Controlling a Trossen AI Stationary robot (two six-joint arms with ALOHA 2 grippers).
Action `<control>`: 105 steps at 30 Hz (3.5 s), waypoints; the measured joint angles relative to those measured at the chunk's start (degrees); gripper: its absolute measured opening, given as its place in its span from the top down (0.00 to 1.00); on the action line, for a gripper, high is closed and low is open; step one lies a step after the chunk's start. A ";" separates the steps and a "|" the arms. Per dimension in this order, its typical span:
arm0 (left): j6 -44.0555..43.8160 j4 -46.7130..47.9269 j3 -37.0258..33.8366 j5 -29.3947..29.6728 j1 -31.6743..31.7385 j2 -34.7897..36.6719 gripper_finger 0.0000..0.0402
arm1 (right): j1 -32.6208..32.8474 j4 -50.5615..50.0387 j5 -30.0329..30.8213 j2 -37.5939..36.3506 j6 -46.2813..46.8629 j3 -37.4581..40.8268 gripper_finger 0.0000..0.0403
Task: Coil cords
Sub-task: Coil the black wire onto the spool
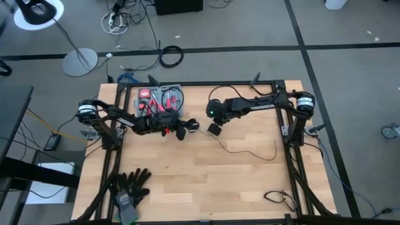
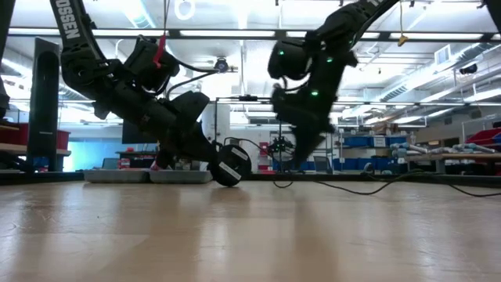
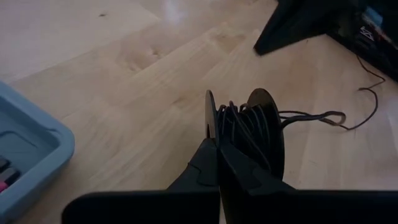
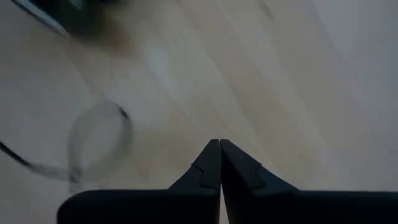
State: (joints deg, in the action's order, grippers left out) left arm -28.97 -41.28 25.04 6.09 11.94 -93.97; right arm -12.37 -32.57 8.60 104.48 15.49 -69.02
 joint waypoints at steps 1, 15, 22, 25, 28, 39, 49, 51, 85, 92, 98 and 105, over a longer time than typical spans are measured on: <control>-0.02 0.06 0.00 0.00 0.02 0.00 1.00 | 0.53 -1.86 1.92 -0.96 0.78 0.77 0.99; 0.02 -0.61 -0.11 -0.07 0.00 -0.07 1.00 | 11.95 52.07 6.61 -22.62 18.09 42.51 0.99; -0.01 -1.14 -0.17 -0.21 0.01 -0.15 1.00 | 12.54 72.51 3.66 -18.29 16.74 47.20 0.94; -0.12 -1.22 -0.17 -0.22 0.02 -0.15 1.00 | 12.43 73.20 5.13 -17.03 12.59 44.98 0.91; -0.15 -1.31 -0.16 -0.17 0.00 -0.15 1.00 | 12.49 73.42 5.16 -15.10 8.70 42.14 0.86; -0.16 -1.19 -0.15 -0.02 0.00 -0.15 1.00 | 12.54 72.70 0.85 -5.56 4.79 34.68 0.72; -0.07 -1.18 -0.13 0.02 0.00 -0.13 1.00 | 12.53 70.82 -0.82 -3.47 2.36 32.97 0.71; -0.07 -1.18 -0.13 0.02 0.00 -0.13 1.00 | 12.52 70.89 -0.78 -3.47 2.32 32.97 0.72; -0.24 -5.05 -0.13 -5.62 0.00 -0.13 1.00 | 7.95 57.19 6.78 -6.32 15.13 33.02 1.00; -1.19 -9.54 -0.13 -3.27 0.06 -0.13 1.00 | 9.29 56.57 0.15 -6.18 18.37 32.16 1.00; -2.84 -10.10 -0.09 0.91 0.05 -0.11 1.00 | 10.16 54.53 -1.69 0.62 16.65 23.97 1.00; -3.21 -9.03 -0.11 1.23 0.02 -0.11 1.00 | 10.27 51.28 -3.35 10.60 11.53 11.18 1.00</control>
State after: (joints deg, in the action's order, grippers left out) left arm -32.18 -50.31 24.93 7.32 11.97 -94.08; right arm -2.11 18.71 5.25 115.08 27.01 -57.85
